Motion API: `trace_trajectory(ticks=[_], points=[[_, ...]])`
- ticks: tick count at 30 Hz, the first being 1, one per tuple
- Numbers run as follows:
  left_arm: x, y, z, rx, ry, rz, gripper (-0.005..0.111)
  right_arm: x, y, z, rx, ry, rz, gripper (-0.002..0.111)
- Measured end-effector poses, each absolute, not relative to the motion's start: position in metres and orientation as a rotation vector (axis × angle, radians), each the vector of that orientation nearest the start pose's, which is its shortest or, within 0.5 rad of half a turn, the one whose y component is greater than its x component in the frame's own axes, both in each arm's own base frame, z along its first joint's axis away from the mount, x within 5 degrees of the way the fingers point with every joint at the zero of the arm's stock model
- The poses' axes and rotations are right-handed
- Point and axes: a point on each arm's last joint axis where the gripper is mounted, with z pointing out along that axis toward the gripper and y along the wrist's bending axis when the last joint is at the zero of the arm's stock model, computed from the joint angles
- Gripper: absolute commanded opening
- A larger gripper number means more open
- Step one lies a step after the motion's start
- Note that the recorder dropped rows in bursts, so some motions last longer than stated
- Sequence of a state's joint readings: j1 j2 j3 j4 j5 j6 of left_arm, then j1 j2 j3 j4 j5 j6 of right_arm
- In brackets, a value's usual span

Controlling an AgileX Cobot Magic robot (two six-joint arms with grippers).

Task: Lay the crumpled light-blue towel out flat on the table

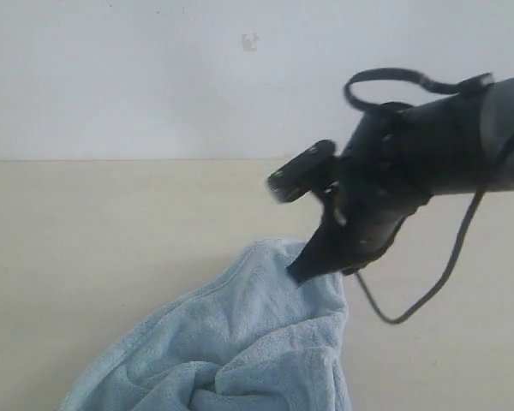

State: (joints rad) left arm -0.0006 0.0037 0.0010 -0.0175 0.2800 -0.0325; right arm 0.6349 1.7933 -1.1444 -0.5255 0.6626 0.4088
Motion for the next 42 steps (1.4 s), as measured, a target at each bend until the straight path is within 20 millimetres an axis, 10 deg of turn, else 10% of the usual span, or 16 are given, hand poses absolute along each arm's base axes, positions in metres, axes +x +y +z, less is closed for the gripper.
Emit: trace_trajectory(ticks=[5,10,14,24,27,32,42], points=[[0.055,0.000,0.187,-0.040,1.768,-0.040,0.004,0.343,0.108,0.193,-0.406,2.678,-0.152,0.000],[0.055,0.000,0.187,-0.040,1.768,-0.040,0.004,0.351,0.071,0.192,-0.304,2.723,0.350,0.025],[0.055,0.000,0.187,-0.040,1.768,-0.040,0.004,0.350,0.080,0.200,-0.421,2.573,0.692,0.054],[0.055,0.000,0.187,-0.040,1.768,-0.040,0.004,0.346,0.126,0.159,-0.675,2.575,0.831,0.055],[0.055,0.000,0.187,-0.040,1.768,-0.040,0.004,0.347,0.128,0.142,-0.666,2.612,0.816,0.047],[0.055,0.000,0.187,-0.040,1.768,-0.040,0.004,0.349,0.133,0.147,-0.657,2.594,0.903,0.000],[0.055,0.000,0.187,-0.040,1.768,-0.040,0.004,0.345,0.165,0.219,-0.903,2.386,1.233,0.000]])
